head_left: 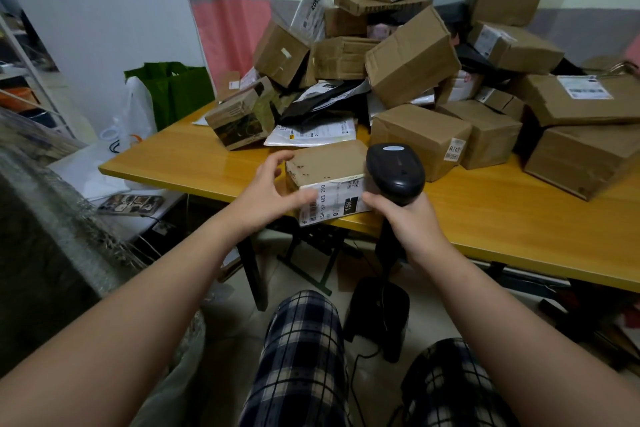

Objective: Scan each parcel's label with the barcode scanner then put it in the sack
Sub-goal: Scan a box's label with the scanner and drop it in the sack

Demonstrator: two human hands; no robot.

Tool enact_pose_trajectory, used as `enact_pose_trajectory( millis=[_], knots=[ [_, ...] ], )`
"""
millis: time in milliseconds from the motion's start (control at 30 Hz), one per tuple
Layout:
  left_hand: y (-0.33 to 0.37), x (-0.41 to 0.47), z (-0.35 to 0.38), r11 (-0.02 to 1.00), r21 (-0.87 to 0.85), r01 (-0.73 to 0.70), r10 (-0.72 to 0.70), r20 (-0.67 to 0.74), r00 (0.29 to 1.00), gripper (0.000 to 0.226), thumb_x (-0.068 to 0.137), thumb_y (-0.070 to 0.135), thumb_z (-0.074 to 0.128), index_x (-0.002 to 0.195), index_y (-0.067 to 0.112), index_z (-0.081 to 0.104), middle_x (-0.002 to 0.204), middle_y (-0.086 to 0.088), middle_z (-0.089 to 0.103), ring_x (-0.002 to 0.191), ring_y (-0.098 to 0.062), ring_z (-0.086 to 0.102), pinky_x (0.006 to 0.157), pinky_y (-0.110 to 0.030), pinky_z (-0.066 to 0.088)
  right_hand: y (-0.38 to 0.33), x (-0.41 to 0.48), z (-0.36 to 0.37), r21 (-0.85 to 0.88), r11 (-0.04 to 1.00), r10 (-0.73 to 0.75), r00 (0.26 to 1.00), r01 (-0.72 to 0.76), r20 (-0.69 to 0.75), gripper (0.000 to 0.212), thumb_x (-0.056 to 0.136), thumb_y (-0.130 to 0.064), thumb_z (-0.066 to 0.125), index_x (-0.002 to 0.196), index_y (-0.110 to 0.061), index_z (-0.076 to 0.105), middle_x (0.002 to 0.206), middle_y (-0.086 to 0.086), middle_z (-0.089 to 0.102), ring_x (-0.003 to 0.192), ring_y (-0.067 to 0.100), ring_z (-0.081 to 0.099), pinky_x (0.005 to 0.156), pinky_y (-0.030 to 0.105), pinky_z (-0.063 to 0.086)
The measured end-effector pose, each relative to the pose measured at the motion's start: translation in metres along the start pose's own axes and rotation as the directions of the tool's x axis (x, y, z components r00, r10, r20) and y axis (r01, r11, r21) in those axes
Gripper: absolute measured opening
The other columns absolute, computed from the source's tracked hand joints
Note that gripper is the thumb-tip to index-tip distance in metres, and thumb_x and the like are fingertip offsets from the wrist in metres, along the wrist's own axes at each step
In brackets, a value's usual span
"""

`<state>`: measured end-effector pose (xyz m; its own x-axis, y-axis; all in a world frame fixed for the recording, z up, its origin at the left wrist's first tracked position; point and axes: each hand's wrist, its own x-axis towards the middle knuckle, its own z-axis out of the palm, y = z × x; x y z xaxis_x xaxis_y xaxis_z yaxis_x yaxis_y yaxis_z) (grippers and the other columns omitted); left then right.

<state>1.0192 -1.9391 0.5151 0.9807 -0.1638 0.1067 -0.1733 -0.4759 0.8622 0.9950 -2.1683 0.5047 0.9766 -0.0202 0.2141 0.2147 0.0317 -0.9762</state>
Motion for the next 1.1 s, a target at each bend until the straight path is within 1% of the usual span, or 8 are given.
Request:
enact_pose_trajectory(
  millis=[133, 267, 400, 567, 667, 800, 933, 1100],
  knots=[
    [0.003, -0.006, 0.000, 0.993, 0.084, -0.080, 0.074, 0.076, 0.994, 0.099, 0.071, 0.033, 0.084, 0.144, 0.042, 0.019, 0.139, 0.009, 0.021, 0.130, -0.012, 0.025, 0.112, -0.032, 0.025, -0.001, -0.004, 0.004, 0.007, 1.000, 0.017, 1.000, -0.016, -0.023, 0.038, 0.081, -0.004, 0.073, 0.106, -0.029, 0.060, 0.100, -0.017, 0.065, 0.090, -0.011, 0.059, 0.072, 0.004, 0.046],
    [0.030, 0.004, -0.008, 0.975, -0.081, -0.205, 0.190, -0.165, 0.968, 0.086, 0.076, 0.027, 0.081, 0.137, 0.044, 0.023, 0.134, 0.010, 0.036, 0.116, 0.002, 0.042, 0.087, -0.006, 0.038, -0.009, -0.002, 0.004, 0.011, 1.000, 0.022, 1.000, -0.022, -0.008, 0.033, 0.082, -0.007, 0.073, 0.104, -0.029, 0.062, 0.100, -0.015, 0.067, 0.087, -0.009, 0.062, 0.072, 0.006, 0.048],
    [0.052, 0.018, -0.010, 0.968, 0.059, -0.243, 0.249, -0.325, 0.912, 0.061, 0.074, 0.035, 0.080, 0.119, 0.029, 0.040, 0.127, 0.000, 0.045, 0.114, -0.007, 0.047, 0.089, -0.013, 0.038, -0.017, 0.001, 0.009, 0.049, 0.987, 0.150, 0.988, -0.151, 0.037, 0.016, 0.087, -0.011, 0.070, 0.100, -0.020, 0.066, 0.093, 0.003, 0.073, 0.076, 0.016, 0.067, 0.071, 0.030, 0.056],
    [0.049, 0.016, 0.006, 0.963, 0.130, -0.235, 0.257, -0.194, 0.947, 0.050, 0.076, 0.030, 0.078, 0.119, 0.025, 0.052, 0.146, -0.005, 0.024, 0.132, -0.006, 0.028, 0.099, -0.003, 0.022, -0.014, 0.004, 0.004, 0.077, 0.942, 0.323, 0.945, -0.327, 0.061, 0.009, 0.088, -0.020, 0.069, 0.094, -0.025, 0.064, 0.086, 0.005, 0.073, 0.072, 0.020, 0.067, 0.074, 0.034, 0.058],
    [0.046, 0.017, 0.019, 0.974, 0.099, -0.204, 0.212, -0.086, 0.973, 0.067, 0.073, 0.031, 0.081, 0.129, 0.036, 0.044, 0.156, -0.006, 0.012, 0.147, -0.013, 0.005, 0.111, -0.022, 0.012, -0.007, 0.000, 0.000, 0.135, 0.913, 0.382, 0.923, -0.384, 0.041, 0.021, 0.087, -0.022, 0.070, 0.106, -0.019, 0.065, 0.093, 0.011, 0.072, 0.064, 0.018, 0.065, 0.066, 0.031, 0.057],
    [0.051, 0.021, 0.028, 0.976, -0.043, -0.212, 0.207, -0.093, 0.974, 0.085, 0.058, 0.045, 0.081, 0.127, 0.050, 0.031, 0.142, -0.002, 0.034, 0.130, -0.020, 0.044, 0.110, -0.042, 0.038, -0.005, -0.001, -0.007, 0.150, 0.909, 0.395, 0.918, -0.388, -0.021, 0.025, 0.085, -0.021, 0.071, 0.109, -0.016, 0.065, 0.091, 0.011, 0.070, 0.058, 0.017, 0.060, 0.058, 0.029, 0.053],
    [0.047, 0.027, 0.031, 0.986, -0.016, -0.164, 0.161, -0.108, 0.981, 0.097, 0.058, 0.043, 0.087, 0.130, 0.056, 0.023, 0.142, -0.006, 0.036, 0.127, -0.020, 0.046, 0.107, -0.042, 0.042, -0.006, 0.002, -0.010, 0.102, 0.912, 0.396, 0.918, -0.396, 0.025, 0.030, 0.085, -0.026, 0.072, 0.111, -0.015, 0.066, 0.094, 0.012, 0.071, 0.057, 0.017, 0.063, 0.059, 0.030, 0.054],
    [0.040, 0.034, 0.031, 0.986, -0.061, -0.157, 0.139, -0.235, 0.962, 0.092, 0.074, 0.017, 0.082, 0.144, 0.028, 0.022, 0.115, 0.012, 0.055, 0.102, 0.012, 0.055, 0.082, -0.003, 0.042, -0.014, 0.007, -0.016, -0.115, 0.947, 0.299, 0.954, -0.300, -0.027, 0.030, 0.083, -0.035, 0.073, 0.109, -0.021, 0.066, 0.098, 0.005, 0.071, 0.063, 0.020, 0.062, 0.063, 0.035, 0.054]
  ],
)
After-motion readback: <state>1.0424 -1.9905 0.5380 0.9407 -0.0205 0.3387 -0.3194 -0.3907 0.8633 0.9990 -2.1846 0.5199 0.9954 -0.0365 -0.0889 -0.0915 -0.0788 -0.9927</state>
